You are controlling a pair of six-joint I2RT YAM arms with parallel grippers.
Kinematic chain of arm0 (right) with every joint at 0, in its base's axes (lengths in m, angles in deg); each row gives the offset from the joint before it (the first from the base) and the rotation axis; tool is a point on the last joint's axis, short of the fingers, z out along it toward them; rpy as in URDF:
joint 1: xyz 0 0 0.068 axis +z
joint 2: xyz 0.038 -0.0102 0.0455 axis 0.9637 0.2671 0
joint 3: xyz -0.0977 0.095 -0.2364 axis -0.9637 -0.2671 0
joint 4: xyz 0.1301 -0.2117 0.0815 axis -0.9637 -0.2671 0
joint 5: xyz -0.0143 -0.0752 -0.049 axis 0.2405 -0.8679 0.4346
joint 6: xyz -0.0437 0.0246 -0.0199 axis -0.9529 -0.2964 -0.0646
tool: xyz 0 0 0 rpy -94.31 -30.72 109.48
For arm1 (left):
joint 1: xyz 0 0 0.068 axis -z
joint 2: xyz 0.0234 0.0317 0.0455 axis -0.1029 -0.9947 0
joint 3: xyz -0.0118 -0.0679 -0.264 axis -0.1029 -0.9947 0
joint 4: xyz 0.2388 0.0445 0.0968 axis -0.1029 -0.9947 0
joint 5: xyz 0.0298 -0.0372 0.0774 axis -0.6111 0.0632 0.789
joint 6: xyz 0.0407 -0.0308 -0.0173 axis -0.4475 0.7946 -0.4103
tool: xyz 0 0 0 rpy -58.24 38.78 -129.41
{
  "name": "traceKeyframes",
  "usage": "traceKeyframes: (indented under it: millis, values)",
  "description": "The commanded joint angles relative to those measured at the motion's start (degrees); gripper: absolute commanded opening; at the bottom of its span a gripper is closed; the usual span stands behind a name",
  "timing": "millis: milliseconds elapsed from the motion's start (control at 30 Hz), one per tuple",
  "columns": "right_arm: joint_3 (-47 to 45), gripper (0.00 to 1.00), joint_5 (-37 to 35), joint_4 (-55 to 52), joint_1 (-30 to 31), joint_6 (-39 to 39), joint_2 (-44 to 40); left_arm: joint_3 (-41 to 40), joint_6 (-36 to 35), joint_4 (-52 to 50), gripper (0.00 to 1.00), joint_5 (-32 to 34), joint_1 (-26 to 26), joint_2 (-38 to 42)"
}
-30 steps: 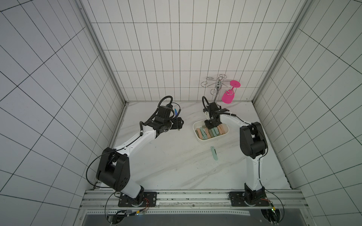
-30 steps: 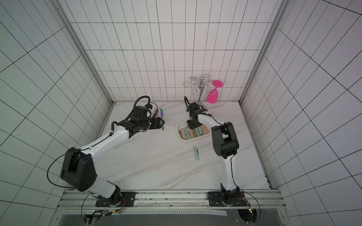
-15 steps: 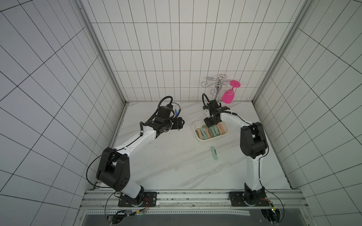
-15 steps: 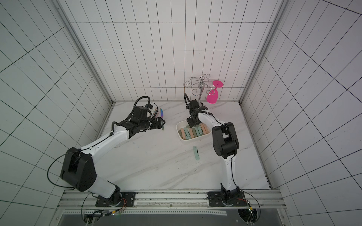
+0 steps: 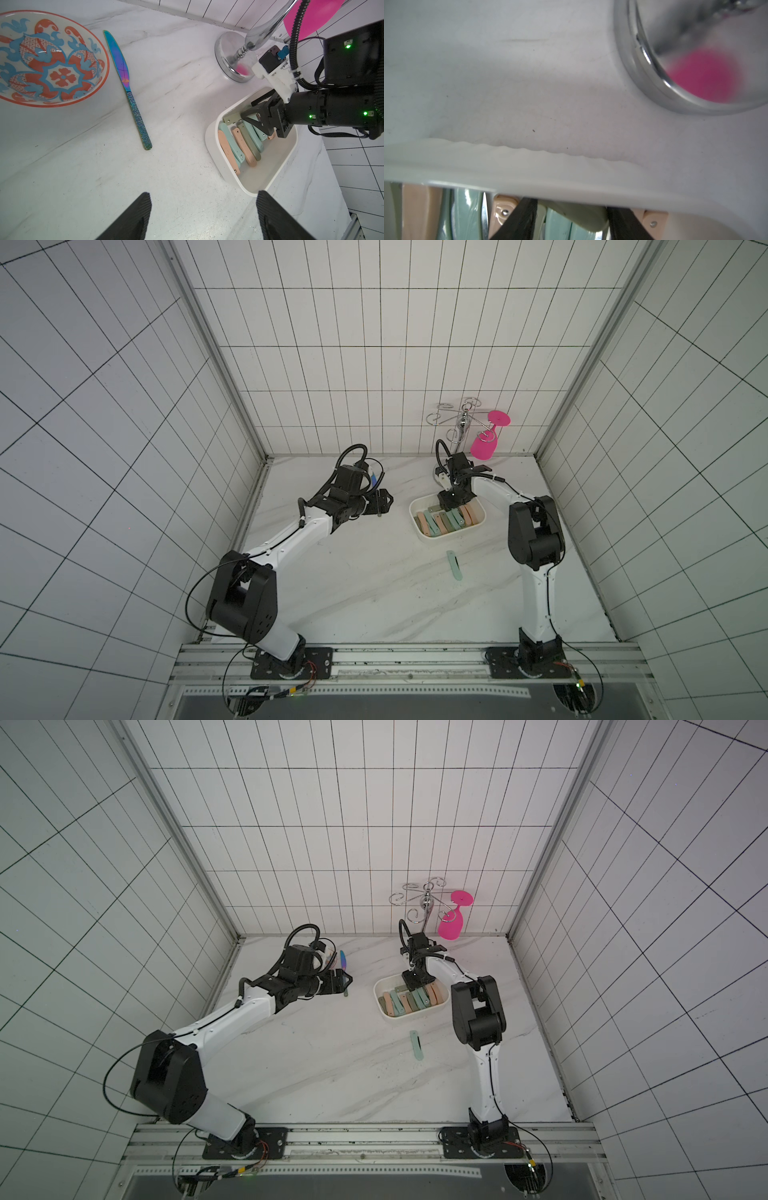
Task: Take the fruit knife out of the storage box
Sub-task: Pick up the fruit knife from the storage box.
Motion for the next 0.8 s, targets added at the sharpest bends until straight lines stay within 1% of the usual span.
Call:
traceKeyframes:
  millis: [0,33,100,200,267,300,367,400,433,533,767]
  values:
    - [-0.6,0.44,3.3,-3.5,1.0,0.7,0.4,1.1,1.0,1.4,0.83,-0.9,-0.1,-1.7]
    - [-0.8,0.41,3.7,-3.5,1.1,1.2,0.2,1.1,1.1,1.6,0.83,-1.0,-0.1,-1.8]
    - [-1.2,0.28,4.4,-4.8,1.1,2.3,-0.5,1.1,1.2,1.8,0.83,-1.1,-0.1,-2.0]
    - [-1.3,0.18,5.1,-6.3,1.1,2.8,-1.5,1.1,1.2,1.9,0.83,-1.2,-0.1,-2.2]
    - [-1.5,0.16,6.0,-6.9,1.2,3.0,-2.1,1.0,1.1,2.0,0.83,-1.3,-0.1,-2.3]
    - [-1.7,0.17,6.2,-7.1,1.2,3.1,-2.3,1.1,1.1,2.0,0.83,-1.3,-0.1,-2.3]
    - [-1.9,0.22,5.9,-7.3,1.4,2.9,-2.3,1.1,1.1,2.0,0.83,-1.4,-0.1,-2.3]
    - [-1.8,0.31,5.4,-7.3,1.6,2.6,-2.2,1.2,1.0,2.1,0.83,-1.4,-0.1,-2.3]
    - [-1.6,0.38,5.2,-7.3,1.7,2.3,-1.8,1.2,1.0,2.1,0.83,-1.5,-0.1,-2.3]
    - [-0.7,0.46,4.9,-7.3,1.9,1.4,-1.0,1.3,0.7,2.1,0.83,-1.5,-0.1,-2.3]
    - [-0.2,0.48,3.6,-7.3,2.3,-1.3,0.8,1.2,0.8,2.1,0.83,-1.4,-0.1,-2.3]
